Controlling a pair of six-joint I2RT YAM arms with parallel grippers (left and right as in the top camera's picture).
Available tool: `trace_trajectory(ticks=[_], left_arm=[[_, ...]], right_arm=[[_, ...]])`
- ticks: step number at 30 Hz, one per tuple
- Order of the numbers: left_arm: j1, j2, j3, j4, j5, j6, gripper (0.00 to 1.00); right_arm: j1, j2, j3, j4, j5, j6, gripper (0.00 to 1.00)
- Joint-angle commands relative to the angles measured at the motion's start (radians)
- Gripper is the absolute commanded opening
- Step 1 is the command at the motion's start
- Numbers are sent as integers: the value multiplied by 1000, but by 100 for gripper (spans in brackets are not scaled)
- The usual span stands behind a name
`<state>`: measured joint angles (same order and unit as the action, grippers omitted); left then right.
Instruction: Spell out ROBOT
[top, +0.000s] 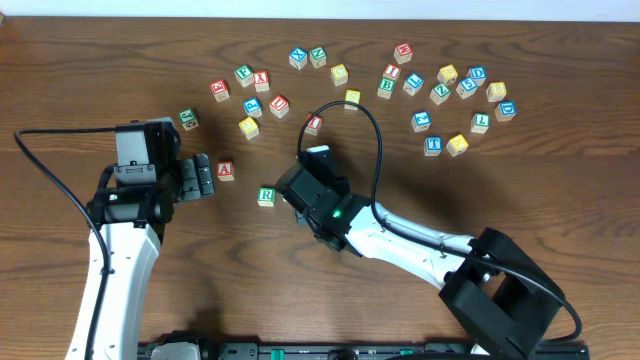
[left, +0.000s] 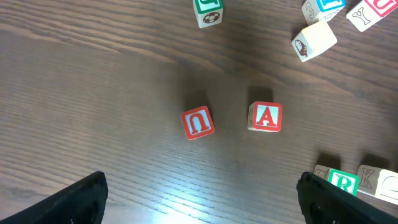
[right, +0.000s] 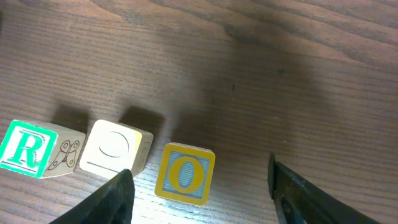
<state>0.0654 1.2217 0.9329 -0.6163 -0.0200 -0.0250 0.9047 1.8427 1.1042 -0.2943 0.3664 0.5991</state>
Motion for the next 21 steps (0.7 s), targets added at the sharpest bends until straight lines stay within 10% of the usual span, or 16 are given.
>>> trace_trajectory(ticks=[1, 21], left_arm=[[5, -10, 29, 5, 13, 13, 96], [5, -10, 29, 11, 13, 13, 96]], right_arm=[[8, 10, -12, 0, 9, 18, 63], [8, 10, -76, 93, 8, 16, 64]])
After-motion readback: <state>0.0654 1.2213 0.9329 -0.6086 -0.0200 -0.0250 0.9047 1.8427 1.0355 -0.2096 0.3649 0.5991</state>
